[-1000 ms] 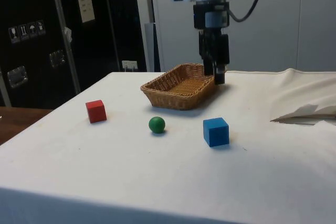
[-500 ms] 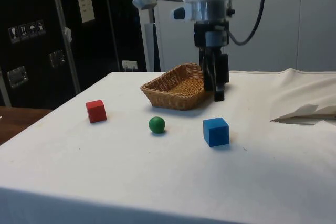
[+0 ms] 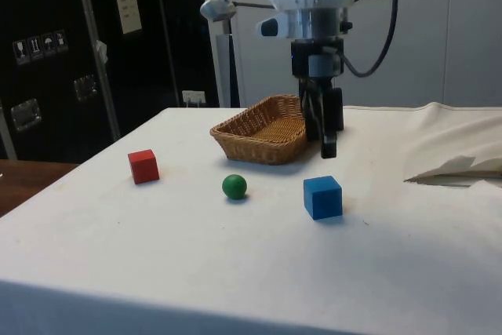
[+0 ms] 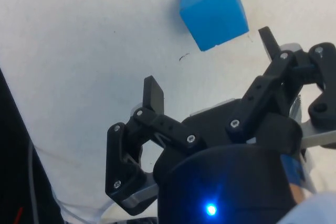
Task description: Place all non-red objects into the basket.
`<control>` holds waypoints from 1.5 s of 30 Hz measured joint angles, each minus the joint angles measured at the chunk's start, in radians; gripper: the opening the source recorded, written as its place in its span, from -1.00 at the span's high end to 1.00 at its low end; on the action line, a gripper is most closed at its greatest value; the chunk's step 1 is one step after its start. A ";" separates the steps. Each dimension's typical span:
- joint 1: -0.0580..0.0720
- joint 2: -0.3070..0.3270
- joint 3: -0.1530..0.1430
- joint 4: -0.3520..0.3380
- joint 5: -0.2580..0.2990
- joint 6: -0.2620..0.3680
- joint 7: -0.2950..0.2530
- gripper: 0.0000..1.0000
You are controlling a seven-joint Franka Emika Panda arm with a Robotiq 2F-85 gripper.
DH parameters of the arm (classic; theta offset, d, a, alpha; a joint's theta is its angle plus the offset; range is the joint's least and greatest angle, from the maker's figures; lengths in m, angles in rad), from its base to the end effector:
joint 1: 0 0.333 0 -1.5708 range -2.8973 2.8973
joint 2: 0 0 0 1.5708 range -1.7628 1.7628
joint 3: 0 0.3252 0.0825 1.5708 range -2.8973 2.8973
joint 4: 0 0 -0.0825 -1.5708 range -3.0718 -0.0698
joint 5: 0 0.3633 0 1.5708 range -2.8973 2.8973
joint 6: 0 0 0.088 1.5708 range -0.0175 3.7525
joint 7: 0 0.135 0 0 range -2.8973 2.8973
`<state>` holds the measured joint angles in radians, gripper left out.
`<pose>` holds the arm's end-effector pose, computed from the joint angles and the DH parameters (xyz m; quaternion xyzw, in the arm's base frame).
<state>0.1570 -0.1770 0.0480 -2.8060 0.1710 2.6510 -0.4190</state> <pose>0.3578 0.0710 0.2583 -0.9714 -0.2343 -0.0151 0.0354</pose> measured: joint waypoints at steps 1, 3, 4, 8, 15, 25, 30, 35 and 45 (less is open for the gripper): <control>0.000 0.005 0.000 -0.001 0.000 0.006 0.000 -1.00; 0.000 0.020 0.000 -0.002 0.000 0.023 0.000 -1.00; 0.000 0.020 0.000 -0.002 0.000 0.023 0.000 -1.00; 0.000 0.069 0.002 -0.001 0.000 0.082 0.000 -1.00; 0.000 0.124 0.005 0.001 0.000 0.146 0.000 -1.00; 0.000 0.177 0.005 0.008 0.000 0.189 0.000 -1.00; 0.000 0.197 0.005 0.009 0.000 0.197 0.000 -1.00; 0.000 0.220 0.005 0.016 0.000 0.202 0.000 -1.00; 0.000 0.278 0.005 0.033 0.000 0.231 0.000 -1.00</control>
<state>0.1570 0.1010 0.0530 -2.7730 0.1710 2.8820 -0.4190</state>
